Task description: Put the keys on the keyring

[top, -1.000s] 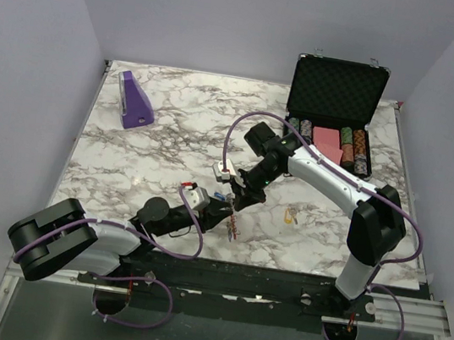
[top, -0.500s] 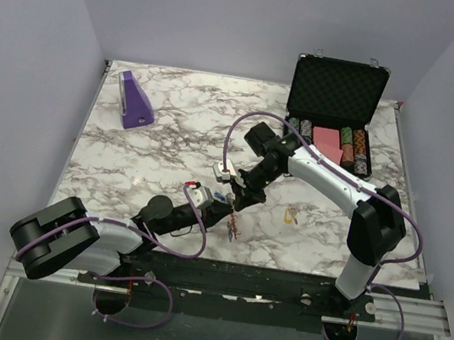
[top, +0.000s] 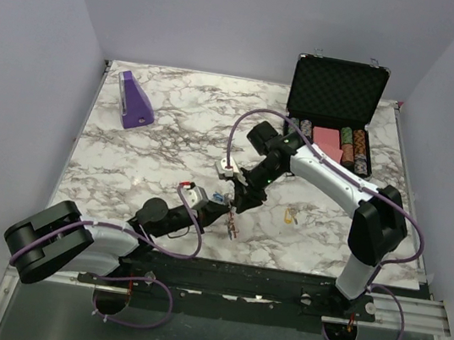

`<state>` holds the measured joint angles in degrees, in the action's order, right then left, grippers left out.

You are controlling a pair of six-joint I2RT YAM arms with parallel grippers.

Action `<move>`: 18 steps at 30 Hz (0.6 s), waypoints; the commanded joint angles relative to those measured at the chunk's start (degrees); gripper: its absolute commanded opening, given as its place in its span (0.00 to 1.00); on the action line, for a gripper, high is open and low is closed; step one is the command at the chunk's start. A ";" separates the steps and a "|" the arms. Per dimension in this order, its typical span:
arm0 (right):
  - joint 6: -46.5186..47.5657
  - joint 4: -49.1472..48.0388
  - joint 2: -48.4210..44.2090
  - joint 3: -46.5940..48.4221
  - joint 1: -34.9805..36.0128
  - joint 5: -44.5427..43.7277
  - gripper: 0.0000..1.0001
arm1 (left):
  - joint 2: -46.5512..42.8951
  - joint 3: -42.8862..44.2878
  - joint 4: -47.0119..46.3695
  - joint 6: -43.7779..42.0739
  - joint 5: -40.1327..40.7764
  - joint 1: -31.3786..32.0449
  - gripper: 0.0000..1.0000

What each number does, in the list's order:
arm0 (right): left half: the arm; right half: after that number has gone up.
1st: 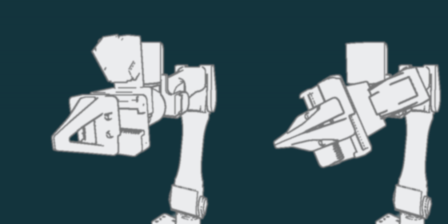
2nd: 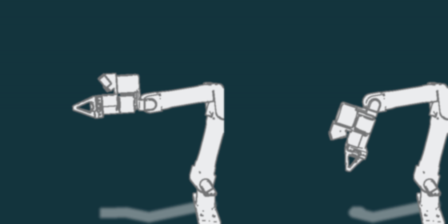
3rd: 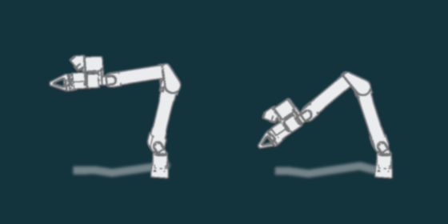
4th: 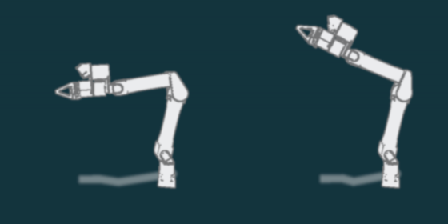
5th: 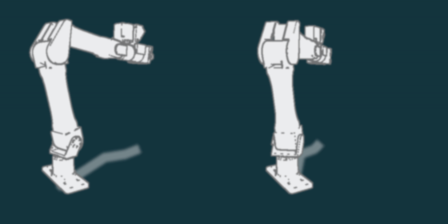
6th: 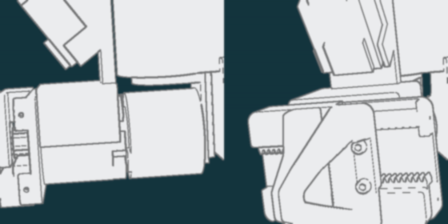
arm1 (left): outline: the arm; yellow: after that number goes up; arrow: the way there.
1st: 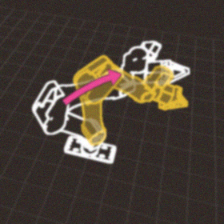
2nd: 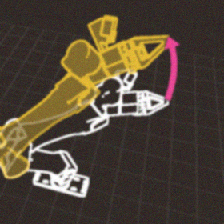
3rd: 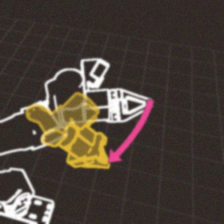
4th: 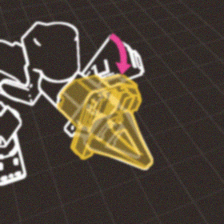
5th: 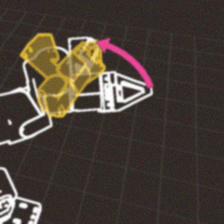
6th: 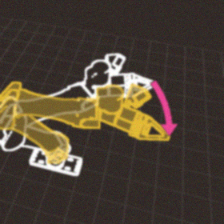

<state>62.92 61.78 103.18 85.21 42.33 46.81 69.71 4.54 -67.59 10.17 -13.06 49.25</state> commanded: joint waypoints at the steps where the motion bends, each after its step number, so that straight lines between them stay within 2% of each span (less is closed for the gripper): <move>1: 0.19 1.59 -2.80 -0.04 -2.86 7.24 0.38 | -3.00 -6.36 -12.37 2.65 4.09 0.05 0.00; 4: -0.86 -0.07 -3.51 -1.18 -3.30 10.57 0.46 | -2.65 -8.49 -19.39 3.62 4.53 0.05 0.00; 6: -1.83 -1.04 -3.68 -1.62 -3.30 13.12 0.48 | -1.43 -9.19 -23.80 4.15 4.18 0.05 0.00; 11: -5.95 -5.17 -3.95 -2.50 -3.39 16.12 0.48 | -0.98 -7.52 -23.46 4.33 2.51 0.05 0.00; 18: -10.18 -9.66 -3.86 -4.52 -3.92 13.84 0.42 | 0.95 -7.70 -23.55 4.59 2.16 0.05 0.00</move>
<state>55.40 55.40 100.40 81.89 38.65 59.31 69.84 3.33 -73.73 13.82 -10.13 49.25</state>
